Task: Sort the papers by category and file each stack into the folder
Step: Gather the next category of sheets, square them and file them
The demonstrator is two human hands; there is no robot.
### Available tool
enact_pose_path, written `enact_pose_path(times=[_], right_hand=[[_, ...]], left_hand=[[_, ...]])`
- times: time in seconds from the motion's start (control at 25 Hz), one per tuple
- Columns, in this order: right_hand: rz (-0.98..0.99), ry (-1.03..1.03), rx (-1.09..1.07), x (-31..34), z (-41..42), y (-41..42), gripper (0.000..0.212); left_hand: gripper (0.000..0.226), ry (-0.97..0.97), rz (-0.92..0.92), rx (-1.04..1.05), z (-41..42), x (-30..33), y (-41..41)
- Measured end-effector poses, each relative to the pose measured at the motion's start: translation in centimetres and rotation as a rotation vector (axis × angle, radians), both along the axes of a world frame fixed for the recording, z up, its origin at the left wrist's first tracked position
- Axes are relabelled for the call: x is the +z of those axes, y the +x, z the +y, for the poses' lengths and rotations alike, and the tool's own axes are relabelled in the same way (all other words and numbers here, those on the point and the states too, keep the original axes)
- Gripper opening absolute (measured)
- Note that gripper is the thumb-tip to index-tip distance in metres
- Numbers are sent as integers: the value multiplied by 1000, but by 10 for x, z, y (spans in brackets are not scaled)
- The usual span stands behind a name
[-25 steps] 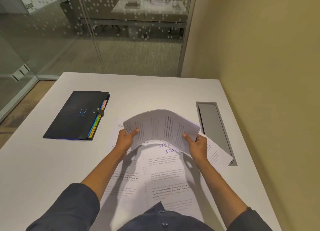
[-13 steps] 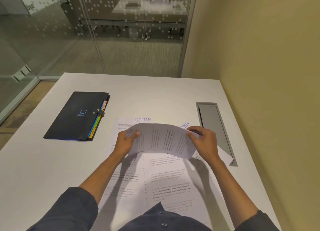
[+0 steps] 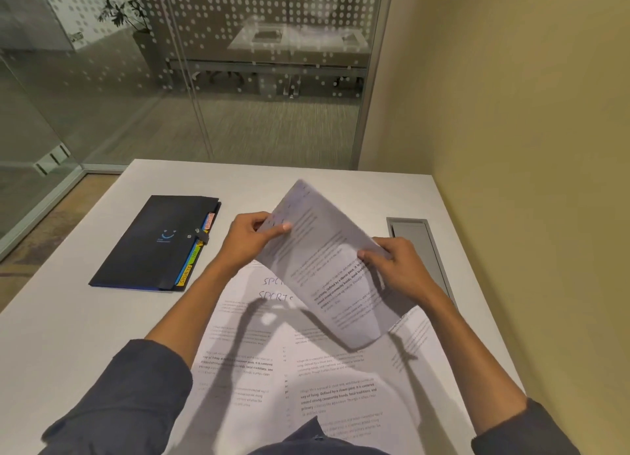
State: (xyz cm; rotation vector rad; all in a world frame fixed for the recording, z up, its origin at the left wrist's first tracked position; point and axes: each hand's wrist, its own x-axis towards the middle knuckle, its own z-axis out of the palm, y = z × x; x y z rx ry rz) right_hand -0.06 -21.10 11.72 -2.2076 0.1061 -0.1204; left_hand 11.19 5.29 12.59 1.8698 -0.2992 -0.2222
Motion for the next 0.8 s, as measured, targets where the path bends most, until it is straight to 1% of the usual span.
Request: enact_pose_path(times=[0.08,0.16,0.2,0.24,0.28,0.36,0.4,0.48,0.56,0.68,0.8], right_hand=[[-10,248,-58,-1,-8,-3,21],[-2,495,-117,-2,-11,-7,19],[11,594,-158,-3,-9,-8,20],[31,660,-206,-5,-7,-10,21],[51,711,-245,-6,-5,-11,23],[79,823,-302,-11,2,-12,22],[90,878,-326,-12,6,-13,21],[108,940,-365,-13,15,-15,18],[115,950,-390,-15,21,-16,13],[106,935,-417,-17,25,-17,11],[109,935,-416,-20,29,-19,15]], left_hand=[[18,-70,34,116,10,-2,9],[29,-271,126,221,15,-8,12],[34,-382,200,236,15,-11,10],[36,-462,274,203,13,-13,5],[39,-502,336,125,8,-17,-2],[50,-504,449,-66,-2,-22,-20],[51,-504,483,-137,-7,-23,-29],[41,-490,508,-173,-15,-21,-41],[31,-451,486,-137,-19,-17,-46],[29,-401,445,-103,-15,-14,-46],[22,-398,458,-85,-12,-11,-47]])
